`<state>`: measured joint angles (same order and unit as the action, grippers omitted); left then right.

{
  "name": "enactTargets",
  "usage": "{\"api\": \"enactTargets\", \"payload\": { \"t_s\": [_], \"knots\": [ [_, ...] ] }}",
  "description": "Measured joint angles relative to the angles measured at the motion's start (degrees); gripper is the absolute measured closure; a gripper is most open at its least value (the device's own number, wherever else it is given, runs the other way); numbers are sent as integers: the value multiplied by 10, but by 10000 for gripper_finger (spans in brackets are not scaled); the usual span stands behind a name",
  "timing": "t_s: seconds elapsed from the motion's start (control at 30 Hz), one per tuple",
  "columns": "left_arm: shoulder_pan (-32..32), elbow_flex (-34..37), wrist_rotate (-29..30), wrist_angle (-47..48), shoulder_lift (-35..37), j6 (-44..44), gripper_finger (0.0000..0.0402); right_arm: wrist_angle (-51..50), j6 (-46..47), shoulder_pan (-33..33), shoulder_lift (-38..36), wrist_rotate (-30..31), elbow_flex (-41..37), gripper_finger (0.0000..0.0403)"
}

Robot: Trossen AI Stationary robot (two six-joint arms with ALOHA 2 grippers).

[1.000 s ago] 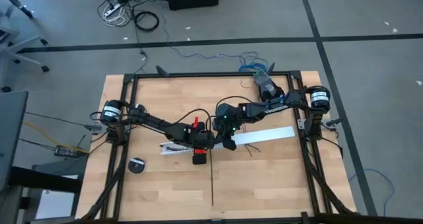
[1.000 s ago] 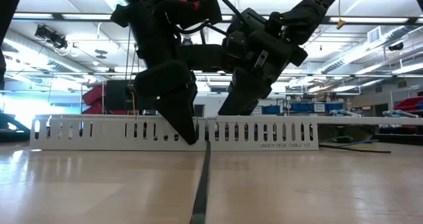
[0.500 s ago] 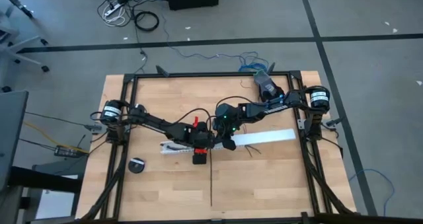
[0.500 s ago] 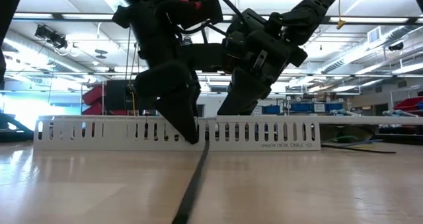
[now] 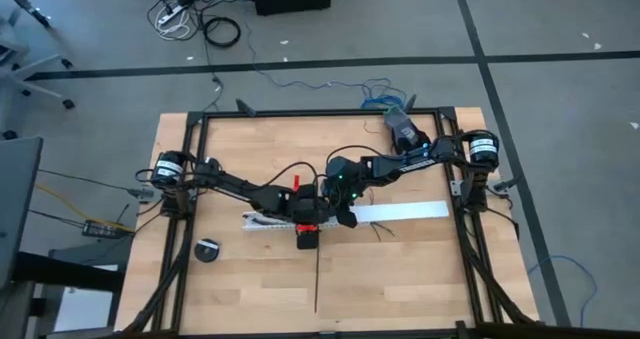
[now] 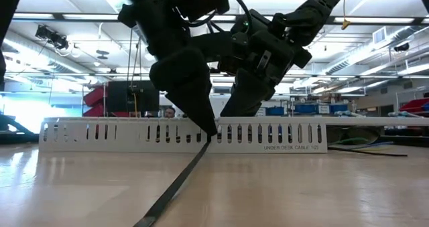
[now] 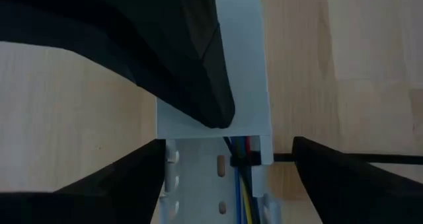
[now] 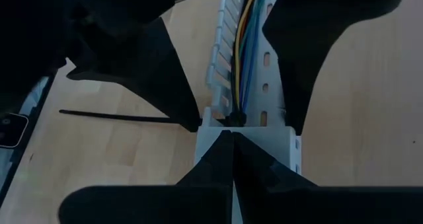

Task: Ziptie cables
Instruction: Close the lid on the cable duct

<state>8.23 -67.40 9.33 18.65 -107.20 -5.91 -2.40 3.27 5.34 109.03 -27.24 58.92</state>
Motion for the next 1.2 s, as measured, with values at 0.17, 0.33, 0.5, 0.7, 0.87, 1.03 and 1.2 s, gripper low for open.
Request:
{"api": "enactTargets", "payload": {
  "t_s": [0.17,0.33,0.5,0.7,0.87,1.03,1.2],
  "knots": [
    [0,0,9,5,0,-1,90,-1,0,0,0,0,0,402],
    [0,0,22,6,-1,-1,114,0,1,0,0,0,0,402],
    [0,1,31,5,-1,-1,159,0,1,0,0,0,0,402],
    [0,2,32,2,-1,-2,190,3,-2,0,0,-5,0,402],
    [0,2,31,0,-1,-1,191,6,-3,0,1,-7,0,402],
    [0,2,32,-1,-1,13,178,7,-7,0,1,-9,0,403],
    [0,1,32,0,-2,25,139,7,-8,0,1,-10,0,403]
  ]
}}
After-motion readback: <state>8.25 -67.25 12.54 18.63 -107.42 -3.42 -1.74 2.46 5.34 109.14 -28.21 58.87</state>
